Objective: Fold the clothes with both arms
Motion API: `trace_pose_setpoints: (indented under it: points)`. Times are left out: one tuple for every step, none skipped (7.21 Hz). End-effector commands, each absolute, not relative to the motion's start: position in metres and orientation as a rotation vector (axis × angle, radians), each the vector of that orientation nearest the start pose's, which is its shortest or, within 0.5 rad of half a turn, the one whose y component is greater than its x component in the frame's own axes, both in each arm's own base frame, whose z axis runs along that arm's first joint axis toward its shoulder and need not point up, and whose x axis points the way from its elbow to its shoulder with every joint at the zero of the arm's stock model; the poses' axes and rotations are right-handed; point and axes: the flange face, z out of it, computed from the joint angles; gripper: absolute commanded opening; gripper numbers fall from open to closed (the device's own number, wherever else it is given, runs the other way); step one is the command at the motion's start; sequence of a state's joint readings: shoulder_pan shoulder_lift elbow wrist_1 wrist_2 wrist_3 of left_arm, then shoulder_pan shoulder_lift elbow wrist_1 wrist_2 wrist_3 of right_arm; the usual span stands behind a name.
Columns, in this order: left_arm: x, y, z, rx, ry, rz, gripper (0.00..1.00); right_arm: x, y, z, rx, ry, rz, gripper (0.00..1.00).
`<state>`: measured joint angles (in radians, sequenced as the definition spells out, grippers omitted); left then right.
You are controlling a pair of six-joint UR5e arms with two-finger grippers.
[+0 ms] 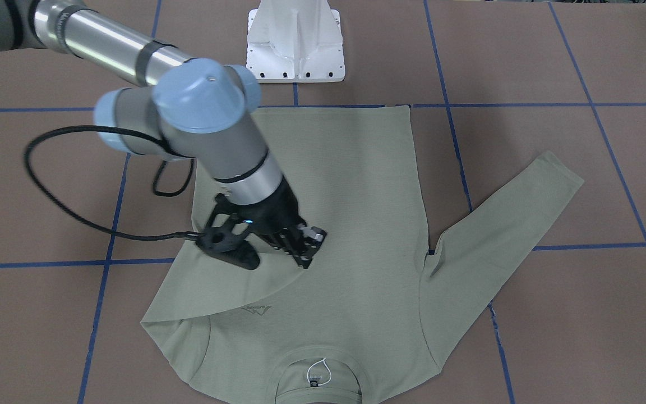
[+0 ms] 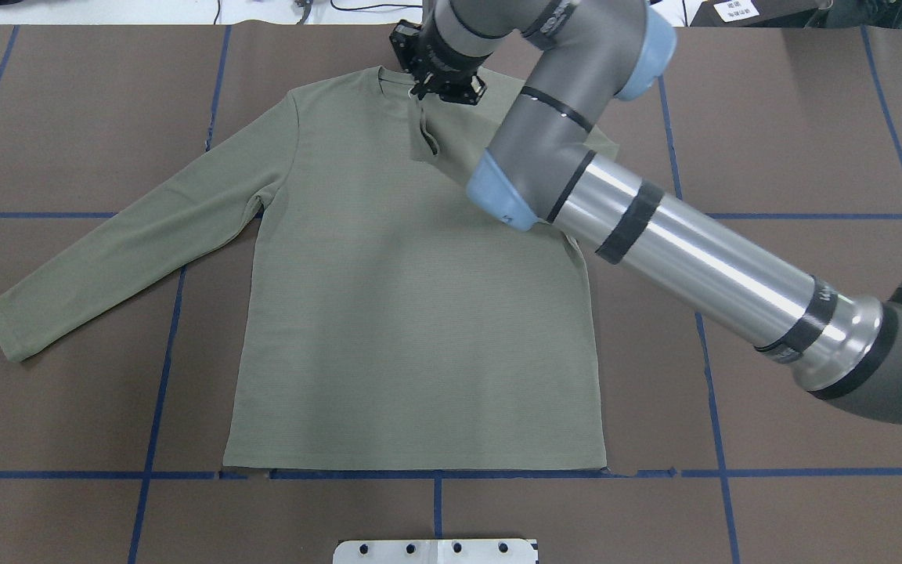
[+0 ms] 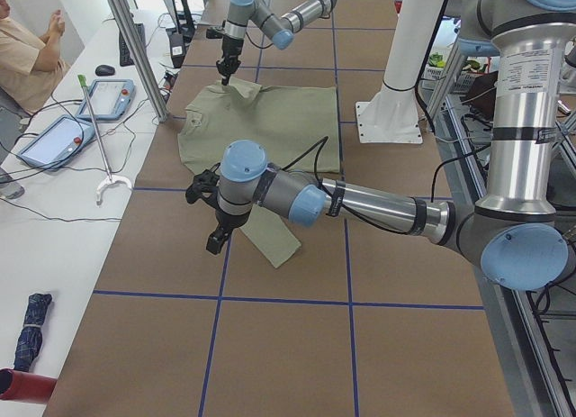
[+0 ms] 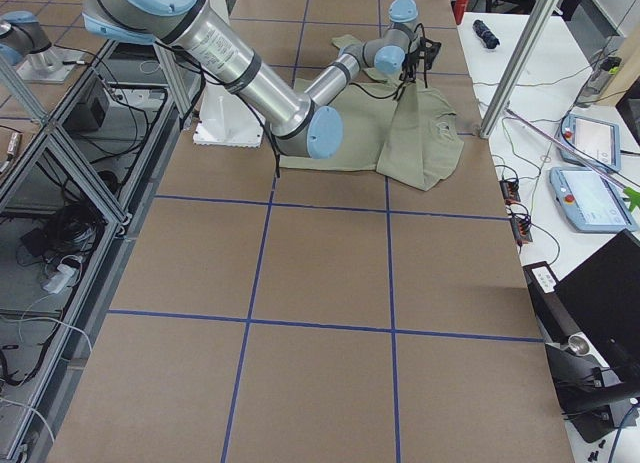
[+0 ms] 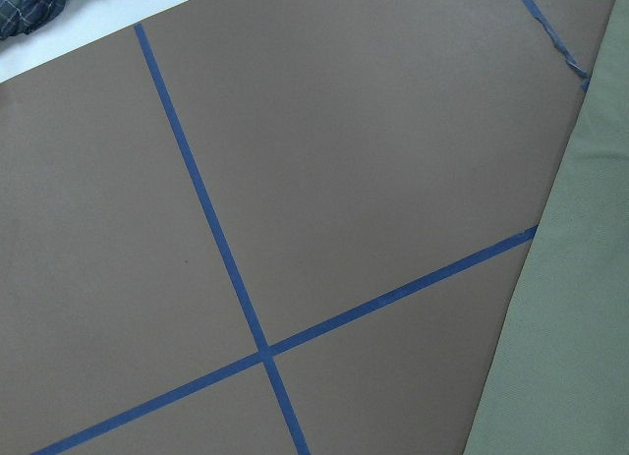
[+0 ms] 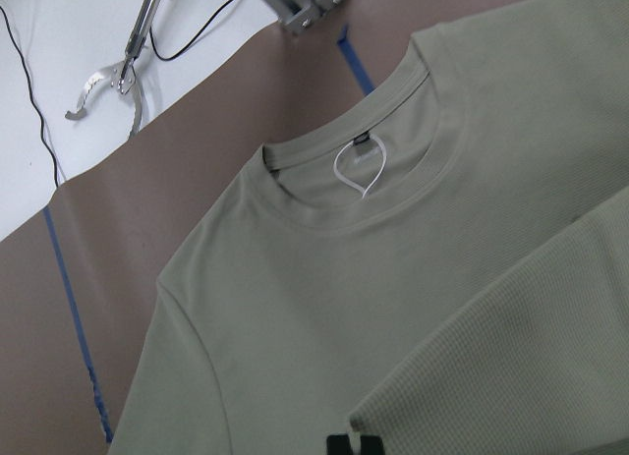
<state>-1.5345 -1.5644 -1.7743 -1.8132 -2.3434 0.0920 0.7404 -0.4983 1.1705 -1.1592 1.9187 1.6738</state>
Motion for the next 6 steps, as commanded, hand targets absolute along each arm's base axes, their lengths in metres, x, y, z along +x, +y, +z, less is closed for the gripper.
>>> trace_pose_setpoints:
  points:
    - [-0.045, -0.505, 0.533, 0.438, 0.751, 0.290, 1.00, -0.602, -0.592, 0.057, 0.097, -1.161, 0.525, 0.00]
    - [-0.045, -0.505, 0.533, 0.438, 0.751, 0.290, 1.00, -0.625, -0.586, 0.042, 0.095, -1.182, 0.501, 0.00]
    - [-0.045, -0.505, 0.533, 0.438, 0.751, 0.290, 1.00, -0.632, -0.578, 0.026, 0.092, -1.197, 0.486, 0.00]
    - [-0.045, -0.505, 0.534, 0.437, 0.748, 0.289, 1.00, -0.642, -0.563, 0.016, 0.093, -1.233, 0.457, 0.00]
    - [-0.045, -0.505, 0.534, 0.437, 0.748, 0.289, 1.00, -0.645, -0.558, 0.013, 0.098, -1.251, 0.448, 0.00]
    - [-0.045, -0.505, 0.534, 0.437, 0.748, 0.289, 1.00, -0.645, -0.559, 0.012, 0.112, -1.253, 0.457, 0.00]
